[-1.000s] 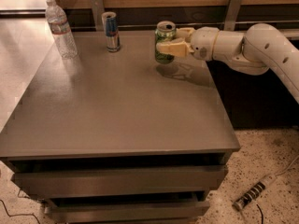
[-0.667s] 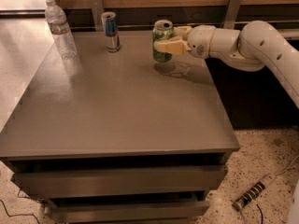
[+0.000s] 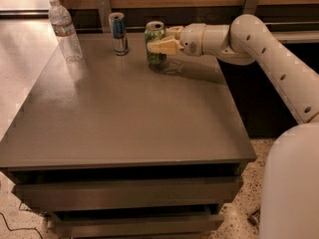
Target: Move green can near redbull can
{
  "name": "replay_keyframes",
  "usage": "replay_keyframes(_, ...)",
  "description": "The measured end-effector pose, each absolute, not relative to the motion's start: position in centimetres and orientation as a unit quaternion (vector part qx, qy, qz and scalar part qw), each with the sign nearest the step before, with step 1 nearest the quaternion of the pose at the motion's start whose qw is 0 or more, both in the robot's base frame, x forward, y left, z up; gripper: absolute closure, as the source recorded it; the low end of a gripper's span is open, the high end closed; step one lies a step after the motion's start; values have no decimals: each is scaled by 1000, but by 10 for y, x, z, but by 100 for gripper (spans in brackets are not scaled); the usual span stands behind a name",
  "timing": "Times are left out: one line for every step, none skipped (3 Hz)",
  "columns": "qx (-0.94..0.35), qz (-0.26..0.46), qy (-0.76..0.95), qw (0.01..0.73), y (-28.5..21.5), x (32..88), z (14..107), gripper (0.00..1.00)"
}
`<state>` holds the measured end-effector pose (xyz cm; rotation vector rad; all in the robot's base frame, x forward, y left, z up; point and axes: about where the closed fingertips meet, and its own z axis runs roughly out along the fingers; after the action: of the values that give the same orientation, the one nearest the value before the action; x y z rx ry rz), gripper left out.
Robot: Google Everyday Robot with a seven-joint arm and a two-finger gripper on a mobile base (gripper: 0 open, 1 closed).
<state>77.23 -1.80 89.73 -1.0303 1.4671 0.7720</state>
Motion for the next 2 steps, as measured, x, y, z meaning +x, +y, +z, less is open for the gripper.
replay_keyframes(-434,339,625,554,-1,786,887,100)
replay_keyframes(-425,355,621,554,15,799,878,100)
